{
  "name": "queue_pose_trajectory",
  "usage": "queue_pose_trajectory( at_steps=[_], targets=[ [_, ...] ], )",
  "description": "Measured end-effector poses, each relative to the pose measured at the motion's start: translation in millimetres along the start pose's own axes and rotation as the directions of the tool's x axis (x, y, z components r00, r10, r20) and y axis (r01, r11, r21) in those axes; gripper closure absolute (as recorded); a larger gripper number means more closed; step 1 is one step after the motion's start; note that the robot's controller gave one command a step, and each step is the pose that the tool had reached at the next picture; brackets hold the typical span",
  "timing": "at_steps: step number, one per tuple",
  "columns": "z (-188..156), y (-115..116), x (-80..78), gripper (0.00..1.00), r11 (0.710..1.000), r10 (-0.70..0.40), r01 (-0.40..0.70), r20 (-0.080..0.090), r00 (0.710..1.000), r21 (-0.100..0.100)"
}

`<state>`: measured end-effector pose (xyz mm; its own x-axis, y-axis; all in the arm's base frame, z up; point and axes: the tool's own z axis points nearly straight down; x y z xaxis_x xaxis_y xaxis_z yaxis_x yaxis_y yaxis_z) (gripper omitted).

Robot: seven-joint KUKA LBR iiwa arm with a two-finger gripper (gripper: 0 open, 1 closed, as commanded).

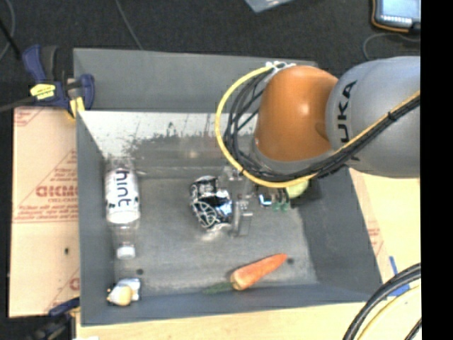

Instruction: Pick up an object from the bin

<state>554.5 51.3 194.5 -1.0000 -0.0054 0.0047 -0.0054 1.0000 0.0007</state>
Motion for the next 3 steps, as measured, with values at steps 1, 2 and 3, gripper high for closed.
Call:
queue_pose_trajectory(
  at_steps=[1, 2, 3],
  targets=[
    [-4, 0, -1.0, 0.0, 1.0, 0.001, -0.001, 0.007, 1.0, -0.001],
    [40, -2, -7.3, 0.0, 0.998, 0.064, -0.064, 0.013, 0.998, -0.002],
    [75, -1, -9.1, 0.0, 1.0, -0.025, 0.025, 0.006, 1.0, 0.001]
  ],
)
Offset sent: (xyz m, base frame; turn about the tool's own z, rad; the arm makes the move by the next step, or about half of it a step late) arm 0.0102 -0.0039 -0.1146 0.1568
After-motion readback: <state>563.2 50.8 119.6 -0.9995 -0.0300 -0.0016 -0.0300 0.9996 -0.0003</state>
